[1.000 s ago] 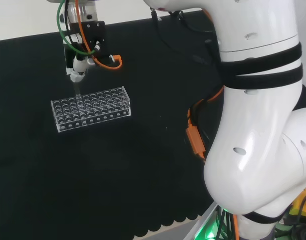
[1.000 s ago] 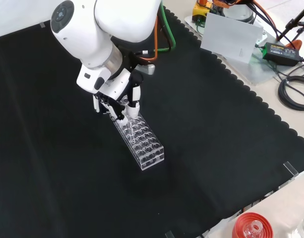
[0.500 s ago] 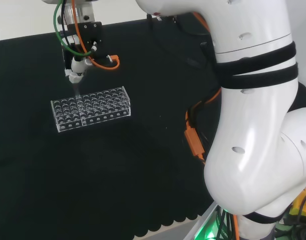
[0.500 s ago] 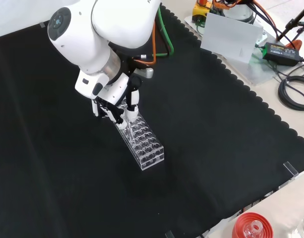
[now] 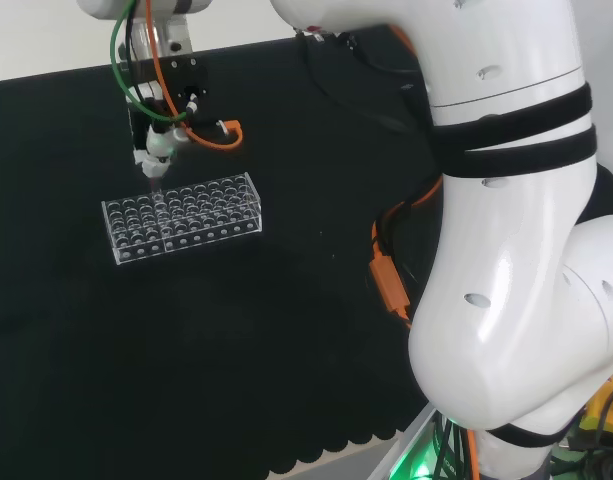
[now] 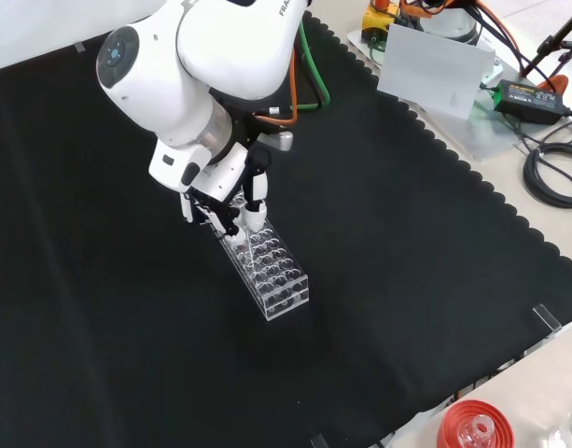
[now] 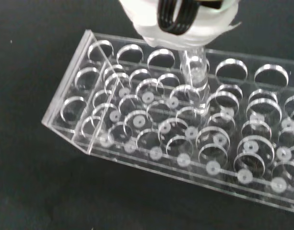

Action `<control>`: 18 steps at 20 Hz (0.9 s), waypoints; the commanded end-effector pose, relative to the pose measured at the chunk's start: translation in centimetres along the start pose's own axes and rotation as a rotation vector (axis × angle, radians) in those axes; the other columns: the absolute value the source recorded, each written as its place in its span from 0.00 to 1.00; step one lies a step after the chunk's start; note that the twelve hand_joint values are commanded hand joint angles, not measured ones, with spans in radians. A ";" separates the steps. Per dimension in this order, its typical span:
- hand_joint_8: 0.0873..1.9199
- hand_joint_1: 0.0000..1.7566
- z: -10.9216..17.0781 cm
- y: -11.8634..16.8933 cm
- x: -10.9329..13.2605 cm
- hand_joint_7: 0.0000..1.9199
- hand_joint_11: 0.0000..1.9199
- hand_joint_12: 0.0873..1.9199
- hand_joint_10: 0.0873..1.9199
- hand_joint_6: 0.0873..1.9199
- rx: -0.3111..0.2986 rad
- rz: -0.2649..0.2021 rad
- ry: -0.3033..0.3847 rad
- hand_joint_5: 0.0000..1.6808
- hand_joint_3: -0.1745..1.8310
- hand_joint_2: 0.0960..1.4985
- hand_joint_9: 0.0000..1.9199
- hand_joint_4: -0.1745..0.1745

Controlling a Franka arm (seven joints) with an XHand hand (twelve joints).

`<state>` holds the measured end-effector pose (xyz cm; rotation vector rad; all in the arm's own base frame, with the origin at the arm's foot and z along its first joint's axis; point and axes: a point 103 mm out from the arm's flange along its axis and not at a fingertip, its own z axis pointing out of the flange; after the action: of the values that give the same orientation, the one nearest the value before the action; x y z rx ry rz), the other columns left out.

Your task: Put the test tube back in the rack.

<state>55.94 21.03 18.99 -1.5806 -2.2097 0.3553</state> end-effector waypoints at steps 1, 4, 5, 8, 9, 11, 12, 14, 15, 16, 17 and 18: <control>0.04 0.81 1.1 -0.1 0.2 0.99 0.43 0.61 0.03 0.01 0.011 -0.003 0.017 0.88 0.04 0.62 0.77 0.00; 0.04 0.81 1.2 -0.1 0.4 0.99 0.43 0.61 0.03 0.01 0.013 -0.009 0.014 0.88 0.04 0.62 0.77 0.00; 0.04 0.81 1.1 -0.1 0.5 0.99 0.43 0.61 0.03 0.01 0.012 -0.011 0.013 0.88 0.03 0.62 0.77 0.00; 0.04 0.81 0.8 0.0 0.5 0.99 0.43 0.61 0.03 0.00 0.008 -0.013 0.008 0.88 0.03 0.62 0.77 0.00; 0.04 0.81 0.8 0.3 0.8 0.99 0.43 0.61 0.03 0.00 0.012 -0.010 0.003 0.88 0.03 0.62 0.77 0.00; 0.10 0.81 0.9 0.5 0.8 0.91 0.42 0.61 0.00 0.00 0.044 -0.013 0.045 0.88 0.02 0.63 0.76 0.00; 0.08 0.81 0.9 0.4 0.6 0.87 0.40 0.63 0.07 0.00 0.071 -0.018 0.061 0.87 0.02 0.64 0.72 0.00; 0.02 0.76 0.9 0.3 0.2 0.83 0.35 0.67 0.21 0.01 0.108 -0.028 0.083 0.84 0.01 0.62 0.71 0.04; 0.00 0.73 0.9 0.3 0.1 0.77 0.32 0.69 0.25 0.00 0.120 -0.033 0.091 0.77 0.00 0.59 0.67 0.17; 0.00 0.71 0.9 0.2 0.1 0.71 0.28 0.70 0.29 0.00 0.124 -0.036 0.095 0.70 0.00 0.57 0.62 0.29; 0.00 0.69 0.8 0.1 0.0 0.65 0.25 0.72 0.32 0.00 0.120 -0.037 0.100 0.64 0.00 0.56 0.58 0.39; 0.00 0.67 0.7 0.0 -0.2 0.60 0.23 0.73 0.35 0.00 0.116 -0.040 0.108 0.59 0.00 0.54 0.54 0.45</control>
<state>55.90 21.57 18.42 -1.5181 -2.1553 0.3724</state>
